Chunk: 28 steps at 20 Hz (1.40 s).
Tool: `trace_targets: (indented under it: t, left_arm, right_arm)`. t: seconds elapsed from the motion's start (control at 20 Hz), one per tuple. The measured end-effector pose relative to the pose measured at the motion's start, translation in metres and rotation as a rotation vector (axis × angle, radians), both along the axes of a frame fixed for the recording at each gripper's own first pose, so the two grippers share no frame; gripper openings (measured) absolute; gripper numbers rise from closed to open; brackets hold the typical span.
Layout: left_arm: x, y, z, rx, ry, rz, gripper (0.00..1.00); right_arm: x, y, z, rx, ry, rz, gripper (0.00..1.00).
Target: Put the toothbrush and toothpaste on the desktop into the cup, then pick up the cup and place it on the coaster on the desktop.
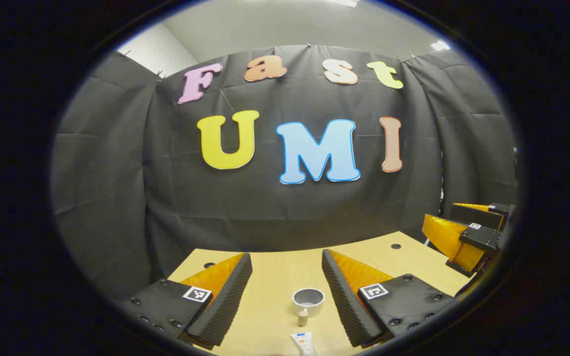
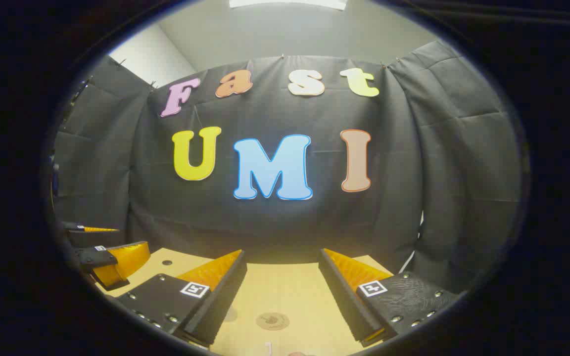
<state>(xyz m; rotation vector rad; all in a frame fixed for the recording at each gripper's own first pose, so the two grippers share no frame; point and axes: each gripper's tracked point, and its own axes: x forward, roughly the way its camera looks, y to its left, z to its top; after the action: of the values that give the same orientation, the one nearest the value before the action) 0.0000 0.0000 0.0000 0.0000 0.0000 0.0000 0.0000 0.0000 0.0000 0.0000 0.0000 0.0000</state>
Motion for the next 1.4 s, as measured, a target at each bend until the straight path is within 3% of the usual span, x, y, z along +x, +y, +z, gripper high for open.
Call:
trace_targets:
  t: [1.1, 1.4]
  left_arm:
    - [0.003, -0.003, -0.037, -0.003, 0.104, -0.010, 0.93]
    - [0.011, -0.011, -0.096, -0.004, 0.254, -0.042, 0.94]
  right_arm:
    - [-0.005, 0.003, -0.023, -0.002, 0.072, 0.004, 0.94]
    - [0.004, 0.010, -0.076, 0.004, 0.232, 0.022, 0.94]
